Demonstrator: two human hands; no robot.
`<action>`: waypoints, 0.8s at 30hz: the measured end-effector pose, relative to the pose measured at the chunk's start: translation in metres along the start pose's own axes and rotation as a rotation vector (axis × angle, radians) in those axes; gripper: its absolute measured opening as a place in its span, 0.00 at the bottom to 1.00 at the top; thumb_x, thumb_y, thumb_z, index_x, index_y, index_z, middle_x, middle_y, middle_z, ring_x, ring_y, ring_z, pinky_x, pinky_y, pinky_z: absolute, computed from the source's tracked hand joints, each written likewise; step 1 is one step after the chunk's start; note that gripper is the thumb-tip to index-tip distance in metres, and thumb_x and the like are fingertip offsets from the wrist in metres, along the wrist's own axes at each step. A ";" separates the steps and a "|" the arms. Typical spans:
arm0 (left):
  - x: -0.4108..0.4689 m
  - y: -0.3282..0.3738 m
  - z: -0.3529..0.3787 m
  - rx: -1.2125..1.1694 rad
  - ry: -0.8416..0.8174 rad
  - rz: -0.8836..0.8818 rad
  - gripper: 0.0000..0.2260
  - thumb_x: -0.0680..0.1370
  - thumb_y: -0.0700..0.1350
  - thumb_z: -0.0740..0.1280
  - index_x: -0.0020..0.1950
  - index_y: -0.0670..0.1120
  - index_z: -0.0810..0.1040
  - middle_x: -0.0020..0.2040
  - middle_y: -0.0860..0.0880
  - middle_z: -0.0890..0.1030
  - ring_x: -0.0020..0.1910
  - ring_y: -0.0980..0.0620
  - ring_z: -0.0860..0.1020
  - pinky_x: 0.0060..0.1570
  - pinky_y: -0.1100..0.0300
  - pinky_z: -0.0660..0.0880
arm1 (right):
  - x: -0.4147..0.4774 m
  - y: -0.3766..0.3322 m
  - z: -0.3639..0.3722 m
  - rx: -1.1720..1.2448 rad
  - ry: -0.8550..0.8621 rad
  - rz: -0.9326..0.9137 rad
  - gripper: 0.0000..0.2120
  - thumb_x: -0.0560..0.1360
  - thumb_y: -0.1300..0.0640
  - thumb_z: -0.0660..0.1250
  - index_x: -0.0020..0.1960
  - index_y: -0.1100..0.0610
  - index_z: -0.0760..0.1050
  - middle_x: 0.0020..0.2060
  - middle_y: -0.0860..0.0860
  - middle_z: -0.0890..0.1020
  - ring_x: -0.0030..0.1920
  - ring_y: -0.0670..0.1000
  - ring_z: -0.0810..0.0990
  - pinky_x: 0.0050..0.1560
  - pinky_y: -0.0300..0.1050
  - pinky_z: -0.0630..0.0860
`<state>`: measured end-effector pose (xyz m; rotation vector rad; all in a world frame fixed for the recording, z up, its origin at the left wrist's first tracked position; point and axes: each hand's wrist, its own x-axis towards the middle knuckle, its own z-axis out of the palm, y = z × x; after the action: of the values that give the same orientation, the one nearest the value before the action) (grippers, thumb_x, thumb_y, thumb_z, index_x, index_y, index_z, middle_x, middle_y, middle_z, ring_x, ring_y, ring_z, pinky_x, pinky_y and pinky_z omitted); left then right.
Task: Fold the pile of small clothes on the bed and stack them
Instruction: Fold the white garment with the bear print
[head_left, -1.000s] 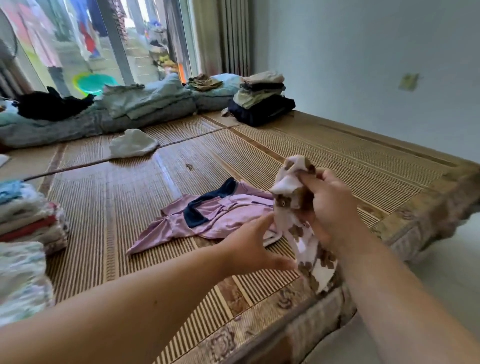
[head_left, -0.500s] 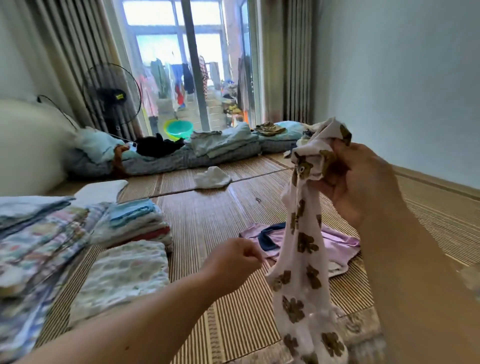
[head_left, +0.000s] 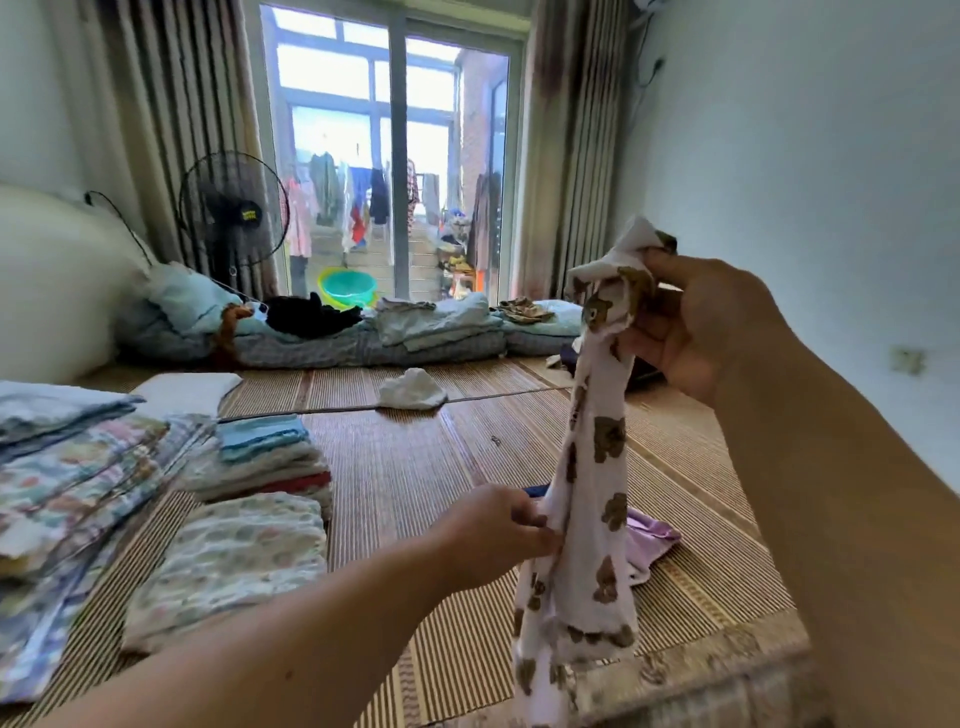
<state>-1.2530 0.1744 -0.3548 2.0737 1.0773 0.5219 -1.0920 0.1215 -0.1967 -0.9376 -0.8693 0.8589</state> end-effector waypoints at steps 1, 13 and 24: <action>-0.001 -0.001 -0.006 -0.013 0.008 -0.025 0.06 0.76 0.49 0.68 0.44 0.47 0.79 0.43 0.50 0.79 0.42 0.53 0.77 0.45 0.59 0.76 | 0.000 -0.004 -0.006 -0.017 0.013 -0.001 0.09 0.78 0.58 0.64 0.56 0.60 0.76 0.38 0.55 0.82 0.32 0.51 0.83 0.31 0.44 0.80; -0.058 -0.001 -0.115 -0.589 0.092 -0.076 0.11 0.73 0.35 0.66 0.32 0.47 0.75 0.31 0.47 0.75 0.25 0.53 0.74 0.23 0.63 0.72 | 0.013 0.046 -0.045 -0.453 0.240 0.165 0.04 0.75 0.56 0.67 0.46 0.57 0.77 0.32 0.51 0.82 0.34 0.51 0.80 0.33 0.43 0.71; -0.044 0.047 -0.093 -0.360 0.198 -0.153 0.07 0.79 0.39 0.66 0.48 0.47 0.83 0.41 0.47 0.82 0.36 0.52 0.79 0.33 0.62 0.72 | -0.041 0.084 0.024 -0.821 -0.606 0.274 0.13 0.71 0.54 0.73 0.54 0.53 0.77 0.46 0.53 0.85 0.43 0.50 0.84 0.43 0.45 0.74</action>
<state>-1.3126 0.1591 -0.2595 1.6391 1.1491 0.7929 -1.1478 0.1211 -0.2751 -1.5651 -1.7171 1.0610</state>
